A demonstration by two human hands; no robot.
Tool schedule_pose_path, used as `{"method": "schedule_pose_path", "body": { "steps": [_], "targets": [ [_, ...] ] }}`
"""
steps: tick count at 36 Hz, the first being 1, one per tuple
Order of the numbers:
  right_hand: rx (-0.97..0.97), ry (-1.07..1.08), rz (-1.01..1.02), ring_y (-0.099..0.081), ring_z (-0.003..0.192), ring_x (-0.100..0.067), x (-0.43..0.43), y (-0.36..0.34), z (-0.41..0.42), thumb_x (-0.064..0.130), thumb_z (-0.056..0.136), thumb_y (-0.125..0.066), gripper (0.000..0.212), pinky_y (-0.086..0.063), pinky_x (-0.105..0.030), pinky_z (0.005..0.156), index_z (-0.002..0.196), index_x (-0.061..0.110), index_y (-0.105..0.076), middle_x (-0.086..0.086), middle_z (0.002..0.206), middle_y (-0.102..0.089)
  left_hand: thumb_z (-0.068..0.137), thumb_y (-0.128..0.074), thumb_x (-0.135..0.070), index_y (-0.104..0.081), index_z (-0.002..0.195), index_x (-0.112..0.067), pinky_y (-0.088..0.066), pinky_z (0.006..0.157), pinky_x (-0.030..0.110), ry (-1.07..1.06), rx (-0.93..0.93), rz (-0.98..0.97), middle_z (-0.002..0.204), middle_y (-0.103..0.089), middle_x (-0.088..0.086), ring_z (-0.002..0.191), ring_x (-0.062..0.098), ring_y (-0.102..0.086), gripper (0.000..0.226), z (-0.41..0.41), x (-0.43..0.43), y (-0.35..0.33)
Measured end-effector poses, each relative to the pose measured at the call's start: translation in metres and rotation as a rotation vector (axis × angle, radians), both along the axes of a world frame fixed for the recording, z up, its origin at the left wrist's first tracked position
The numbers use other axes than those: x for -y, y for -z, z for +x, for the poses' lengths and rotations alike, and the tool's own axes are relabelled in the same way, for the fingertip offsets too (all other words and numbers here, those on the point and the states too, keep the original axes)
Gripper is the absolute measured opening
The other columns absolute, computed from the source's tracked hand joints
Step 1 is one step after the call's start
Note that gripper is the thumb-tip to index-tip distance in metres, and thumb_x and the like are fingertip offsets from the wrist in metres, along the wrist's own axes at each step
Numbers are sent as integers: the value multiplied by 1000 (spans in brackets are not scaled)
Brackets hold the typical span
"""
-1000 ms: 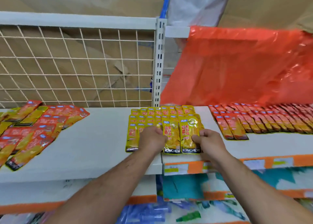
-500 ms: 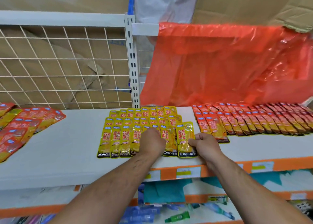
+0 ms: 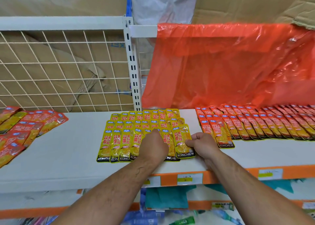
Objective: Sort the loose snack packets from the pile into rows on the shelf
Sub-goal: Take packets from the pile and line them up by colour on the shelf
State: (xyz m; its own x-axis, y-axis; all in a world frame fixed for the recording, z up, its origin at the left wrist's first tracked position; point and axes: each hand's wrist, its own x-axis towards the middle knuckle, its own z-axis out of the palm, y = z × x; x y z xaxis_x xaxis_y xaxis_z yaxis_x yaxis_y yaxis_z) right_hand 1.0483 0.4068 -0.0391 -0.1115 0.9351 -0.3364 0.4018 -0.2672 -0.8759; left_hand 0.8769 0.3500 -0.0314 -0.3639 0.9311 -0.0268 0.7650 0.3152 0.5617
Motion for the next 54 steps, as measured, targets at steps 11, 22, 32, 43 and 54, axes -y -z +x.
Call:
{"method": "schedule_pose_path", "body": {
  "steps": [11,22,32,43,54],
  "targets": [
    [202,-14,76,-49,56,-24,-3,1,-7,15,80,-76,41,-43,-40,56,60,18,-41,-4,55,-50,91,-52,-33,-50,105,-12,-40,58,30,99,-222,71,80,-59,2,76,26,-60,26,0,11,-5],
    [689,-124,274,-60,79,-25,4,0,-18,33,83,-65,20,-35,-29,54,85,14,-57,-3,84,-63,93,-50,-39,-53,108,-16,-46,67,33,133,-298,103,99,-61,2,91,24,-61,28,-14,24,-5],
    [759,-109,321,-59,77,-24,9,-4,-22,32,83,-62,20,-34,-28,51,94,16,-55,0,84,-62,93,-50,-40,-54,110,-16,-46,69,33,103,-338,90,101,-59,2,91,22,-58,29,-29,40,-5],
    [836,-310,682,-54,105,-29,46,-11,-59,40,87,-52,30,-44,-37,80,104,20,-66,-3,107,-64,91,-45,-47,-54,129,-25,-38,98,36,84,-464,79,126,-56,-4,118,21,-45,45,-62,67,-5],
    [732,-628,776,-48,122,-27,96,-27,-164,45,86,-54,47,-43,-38,99,129,25,-59,0,132,-57,79,-42,-50,-65,116,-23,-46,86,37,-60,-459,64,112,-66,-2,103,25,-58,51,-147,127,-6]
  ]
}}
